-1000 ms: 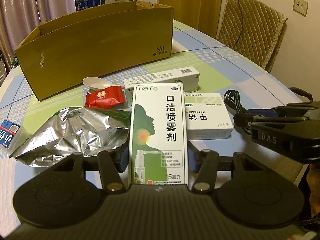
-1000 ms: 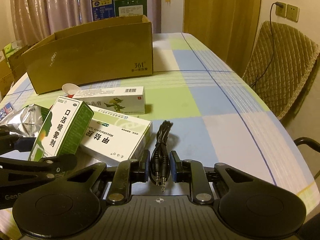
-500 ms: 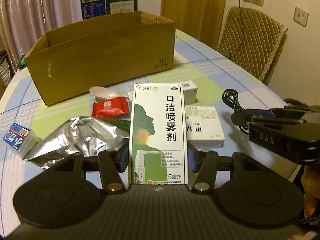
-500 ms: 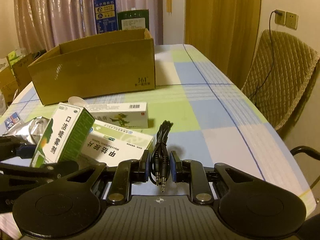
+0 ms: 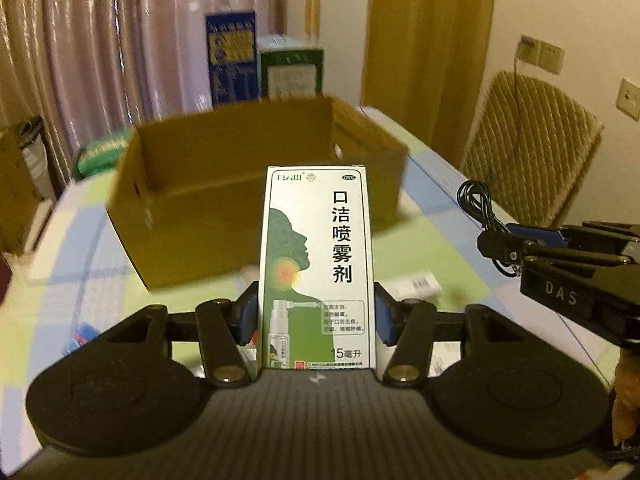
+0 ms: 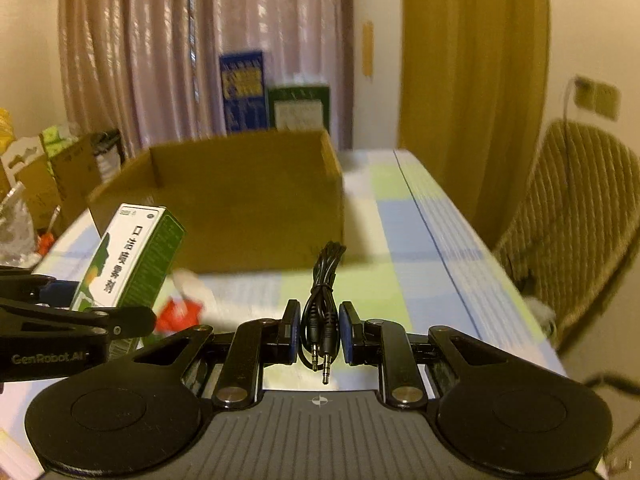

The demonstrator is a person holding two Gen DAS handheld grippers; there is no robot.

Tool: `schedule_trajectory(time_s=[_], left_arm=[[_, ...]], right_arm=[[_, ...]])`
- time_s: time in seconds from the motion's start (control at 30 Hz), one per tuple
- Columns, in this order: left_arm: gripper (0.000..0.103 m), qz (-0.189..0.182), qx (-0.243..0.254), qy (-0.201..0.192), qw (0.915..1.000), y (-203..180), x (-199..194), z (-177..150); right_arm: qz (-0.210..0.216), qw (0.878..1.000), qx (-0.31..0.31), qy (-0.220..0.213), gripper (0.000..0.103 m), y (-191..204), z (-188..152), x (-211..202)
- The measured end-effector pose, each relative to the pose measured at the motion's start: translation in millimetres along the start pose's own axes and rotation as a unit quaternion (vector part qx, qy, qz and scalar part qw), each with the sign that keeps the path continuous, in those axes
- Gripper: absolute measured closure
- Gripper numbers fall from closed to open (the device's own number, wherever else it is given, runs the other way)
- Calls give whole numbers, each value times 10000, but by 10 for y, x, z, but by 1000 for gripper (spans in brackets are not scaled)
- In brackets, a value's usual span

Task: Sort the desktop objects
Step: 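Carry the spray box and cable over the box and open the left tool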

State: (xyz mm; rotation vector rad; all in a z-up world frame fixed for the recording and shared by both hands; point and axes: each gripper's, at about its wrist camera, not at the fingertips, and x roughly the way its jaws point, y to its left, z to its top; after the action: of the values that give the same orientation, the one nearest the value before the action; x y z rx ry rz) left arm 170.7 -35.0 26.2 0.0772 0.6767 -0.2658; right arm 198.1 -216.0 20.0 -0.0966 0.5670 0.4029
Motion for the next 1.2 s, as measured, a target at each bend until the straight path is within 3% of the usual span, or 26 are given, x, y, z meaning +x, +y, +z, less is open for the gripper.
schedule_trajectory(time_s=[0.3,0.53,0.9,0.97,1.0,1.03,1.2], left_arm=[[53,389,-107,-261,9988,486,276,784],[53,540,-206,-176,9982,893,702,1132],[52,451,-335,36,9984,1111,1297,1101],[49,456,-349,8,9983,1127,1333,1090],[40,447,-345,-9,9984,1134,1336,1085],[38,456,-343,-43,9984,1142,1325,1078],[38,549,-460,-112,9974,1226,1218,1022]], right_arm=[[370,9988,-235,-204,86,202,738,580],[562,9975,-363,-235,86,329,1096,1166],[645,9966,-512,-27,86,408,1106,1762],[639,9966,-515,16,86,408,1082,1825],[641,9966,-511,44,86,404,1070,1857],[646,9966,-508,62,86,406,1062,1871],[630,9967,-502,114,86,406,1035,1912]])
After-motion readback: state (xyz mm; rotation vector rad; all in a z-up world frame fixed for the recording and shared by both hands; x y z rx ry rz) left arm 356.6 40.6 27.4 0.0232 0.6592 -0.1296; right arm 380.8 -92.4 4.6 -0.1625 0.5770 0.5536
